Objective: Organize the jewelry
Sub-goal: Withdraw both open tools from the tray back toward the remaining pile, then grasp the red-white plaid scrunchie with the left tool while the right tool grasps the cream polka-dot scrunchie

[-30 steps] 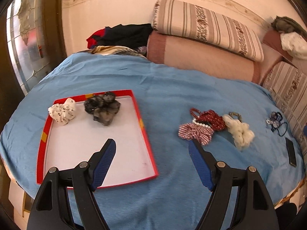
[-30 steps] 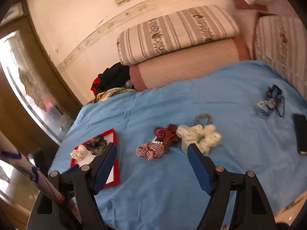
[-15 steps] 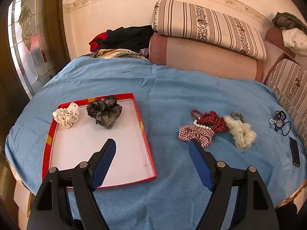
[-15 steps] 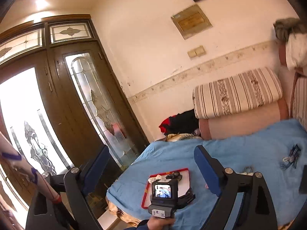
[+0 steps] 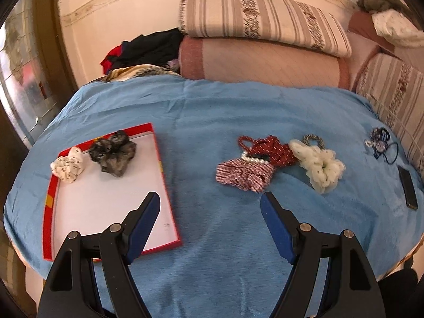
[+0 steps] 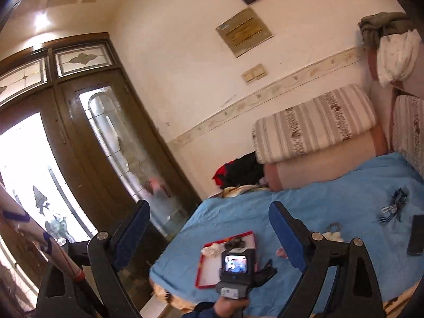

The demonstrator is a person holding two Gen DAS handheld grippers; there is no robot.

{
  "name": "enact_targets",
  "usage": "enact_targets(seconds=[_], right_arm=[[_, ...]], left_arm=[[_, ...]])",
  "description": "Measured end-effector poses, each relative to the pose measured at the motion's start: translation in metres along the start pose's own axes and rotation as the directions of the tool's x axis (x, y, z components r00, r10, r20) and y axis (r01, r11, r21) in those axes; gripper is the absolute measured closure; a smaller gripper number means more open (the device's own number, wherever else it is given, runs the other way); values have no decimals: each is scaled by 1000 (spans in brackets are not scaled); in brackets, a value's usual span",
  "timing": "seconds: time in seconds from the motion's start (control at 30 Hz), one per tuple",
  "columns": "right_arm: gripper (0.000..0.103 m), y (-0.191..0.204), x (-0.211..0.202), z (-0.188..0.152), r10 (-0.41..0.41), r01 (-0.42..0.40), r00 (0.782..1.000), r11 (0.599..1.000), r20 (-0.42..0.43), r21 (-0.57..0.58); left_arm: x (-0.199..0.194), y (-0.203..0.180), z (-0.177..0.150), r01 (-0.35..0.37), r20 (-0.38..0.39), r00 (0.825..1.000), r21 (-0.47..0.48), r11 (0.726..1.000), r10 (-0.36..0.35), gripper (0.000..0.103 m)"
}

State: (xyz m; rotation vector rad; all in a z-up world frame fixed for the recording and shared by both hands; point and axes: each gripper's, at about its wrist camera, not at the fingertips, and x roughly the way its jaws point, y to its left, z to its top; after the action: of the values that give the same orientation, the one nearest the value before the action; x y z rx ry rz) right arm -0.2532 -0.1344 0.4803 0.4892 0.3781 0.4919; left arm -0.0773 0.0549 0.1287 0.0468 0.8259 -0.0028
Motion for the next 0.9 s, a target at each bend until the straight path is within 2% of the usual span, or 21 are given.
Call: enact_targets(seconds=[0.1, 0.2, 0.37, 0.43, 0.47, 0.53, 0.6, 0.67, 0.83, 0.9], right_arm=[[9, -42, 18, -3, -67, 70, 997, 996, -42, 56], [9, -93, 49, -18, -165, 173, 980, 983, -114, 60], [9, -188, 112, -61, -299, 330, 922, 939, -246, 95], [9, -229, 139, -78, -317, 369, 902, 918, -294, 144], [11, -244, 151, -83, -321, 383, 894, 909, -313, 161], [24, -272, 172, -95, -340, 418, 873, 891, -351, 178], [32, -291, 194, -104, -365, 448, 852, 879, -377, 163], [34, -307, 217, -112, -385, 471, 834, 870, -395, 145], [35, -329, 266, -122, -397, 488, 811, 864, -430, 121], [35, -338, 277, -126, -391, 487, 811, 864, -436, 131]], left_arm=[[11, -6, -2, 16, -14, 1000, 21, 1000, -16, 26], [25, -9, -2, 31, -26, 999, 36, 999, -30, 26], [53, -6, 3, 51, -55, 997, 19, 998, -50, 26], [63, -7, 7, 66, -63, 996, 16, 998, -65, 26], [68, -7, 10, 76, -69, 995, 15, 997, -74, 26], [80, -5, 15, 107, -85, 991, -8, 994, -107, 26], [92, 1, 20, 133, -96, 986, -43, 990, -136, 26], [100, 4, 22, 136, -99, 985, -58, 989, -142, 26], [118, 4, 24, 153, -110, 981, -50, 987, -158, 26], [127, 2, 24, 160, -123, 979, -48, 986, -165, 26]])
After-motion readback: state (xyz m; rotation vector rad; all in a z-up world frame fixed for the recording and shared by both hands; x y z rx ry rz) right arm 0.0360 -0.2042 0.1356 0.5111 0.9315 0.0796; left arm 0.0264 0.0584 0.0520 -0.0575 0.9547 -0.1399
